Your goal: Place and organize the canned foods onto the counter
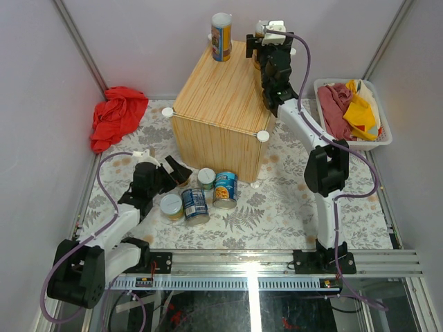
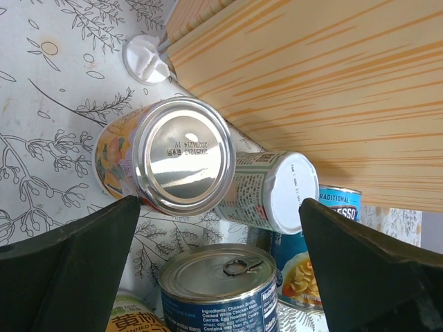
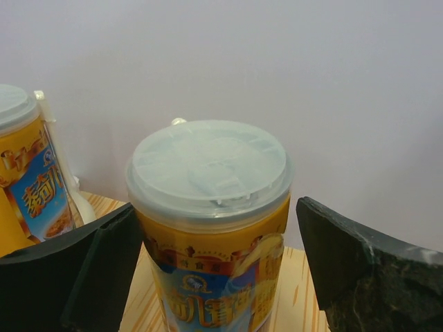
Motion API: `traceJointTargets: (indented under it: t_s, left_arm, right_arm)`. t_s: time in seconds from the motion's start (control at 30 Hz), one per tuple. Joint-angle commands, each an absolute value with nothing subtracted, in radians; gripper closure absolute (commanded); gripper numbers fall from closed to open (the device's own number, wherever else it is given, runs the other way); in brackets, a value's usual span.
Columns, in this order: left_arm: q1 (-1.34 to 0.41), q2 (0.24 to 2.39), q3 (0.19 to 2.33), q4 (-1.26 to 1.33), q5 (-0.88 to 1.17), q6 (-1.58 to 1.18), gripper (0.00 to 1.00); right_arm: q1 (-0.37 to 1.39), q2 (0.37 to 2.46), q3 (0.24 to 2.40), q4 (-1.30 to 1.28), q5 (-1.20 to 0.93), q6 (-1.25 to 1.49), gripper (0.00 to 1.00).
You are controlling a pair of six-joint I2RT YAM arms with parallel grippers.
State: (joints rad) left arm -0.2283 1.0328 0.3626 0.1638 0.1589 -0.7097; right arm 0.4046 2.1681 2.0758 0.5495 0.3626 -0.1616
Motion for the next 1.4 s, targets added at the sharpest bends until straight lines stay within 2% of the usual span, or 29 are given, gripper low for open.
traceJointTargets:
  t_s: [0.0,0.37,0.8,1.13,1.27,1.37]
  left_arm:
    - [-0.225,1.001,0.401,0.21,0.163,-0.721,0.0]
    - [-0.226,0.929,0.395,0.187,0.146,-0.75,0.0]
    - [-0.225,0.816,0.412,0.039,0.099,-0.785,0.0]
    - [-0.225,0.774,0.435,-0.082,0.042,-0.849,0.0]
    - [-0.228,0.768,0.434,-0.093,0.018,-0.882,0.0]
    - [-0.234,0.768,0.438,-0.095,0.004,-0.905,0.0]
  right_arm:
    - [0.398,2.113,2.14,0.54,0.386,-0.13,0.04]
    - [0.404,2.016,2.087,0.496,0.34,-0.095,0.02]
    - [0.49,1.785,1.909,0.436,0.368,-0.157,0.02]
    - [0.755,1.582,1.852,0.121,0.616,-0.129,0.06]
    - [0.879,1.485,1.792,-0.006,0.734,-0.054,0.1]
    - [0.945,1.433,1.781,-0.228,0.778,0.105,0.12]
